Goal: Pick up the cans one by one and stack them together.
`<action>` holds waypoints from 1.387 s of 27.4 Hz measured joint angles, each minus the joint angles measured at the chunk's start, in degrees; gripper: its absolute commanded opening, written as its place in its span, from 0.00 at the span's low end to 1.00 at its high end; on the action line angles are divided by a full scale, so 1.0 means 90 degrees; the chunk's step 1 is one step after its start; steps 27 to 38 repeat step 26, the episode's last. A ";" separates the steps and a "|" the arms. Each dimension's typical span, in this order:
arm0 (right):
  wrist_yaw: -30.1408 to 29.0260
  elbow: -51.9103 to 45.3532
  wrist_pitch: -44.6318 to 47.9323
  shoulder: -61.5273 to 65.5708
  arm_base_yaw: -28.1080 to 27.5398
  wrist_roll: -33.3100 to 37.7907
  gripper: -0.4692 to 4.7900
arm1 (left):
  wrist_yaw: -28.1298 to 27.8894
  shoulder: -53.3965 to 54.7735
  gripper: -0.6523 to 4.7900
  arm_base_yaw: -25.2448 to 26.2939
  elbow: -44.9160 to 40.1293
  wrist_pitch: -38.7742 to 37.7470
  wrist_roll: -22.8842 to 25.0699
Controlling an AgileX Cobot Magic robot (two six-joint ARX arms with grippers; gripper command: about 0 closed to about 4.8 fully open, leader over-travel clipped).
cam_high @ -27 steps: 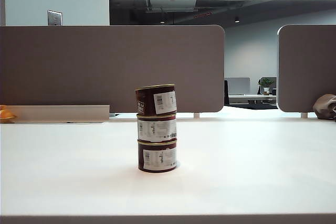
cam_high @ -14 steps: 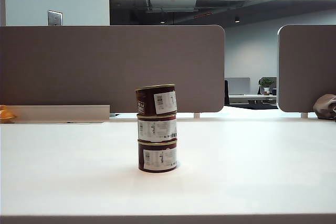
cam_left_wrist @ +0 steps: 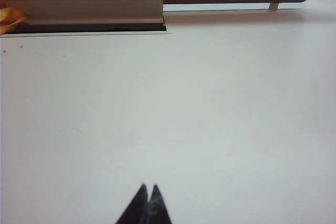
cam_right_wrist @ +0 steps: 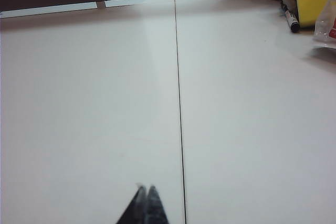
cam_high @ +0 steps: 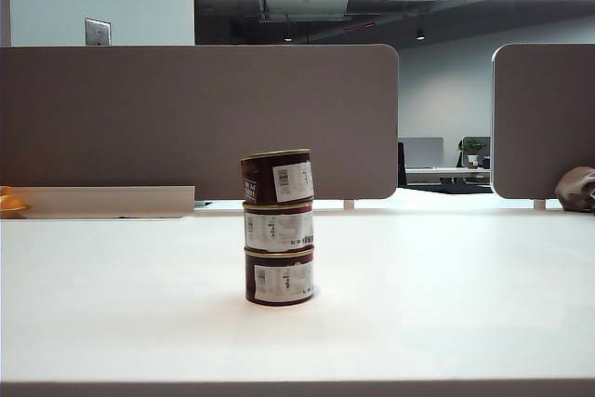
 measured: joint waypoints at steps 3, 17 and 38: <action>0.0000 0.0000 0.0000 0.0000 0.0000 0.0000 0.09 | 0.0010 0.0000 0.11 0.0129 0.0000 0.0000 0.0000; 0.0000 0.0000 -0.0002 0.0000 0.0000 0.0000 0.09 | 0.0010 0.0000 0.11 0.0950 0.0000 -0.0002 0.0000; 0.0000 0.0000 -0.0002 0.0000 0.0000 0.0000 0.09 | 0.0010 0.0000 0.11 0.0950 0.0000 -0.0002 0.0000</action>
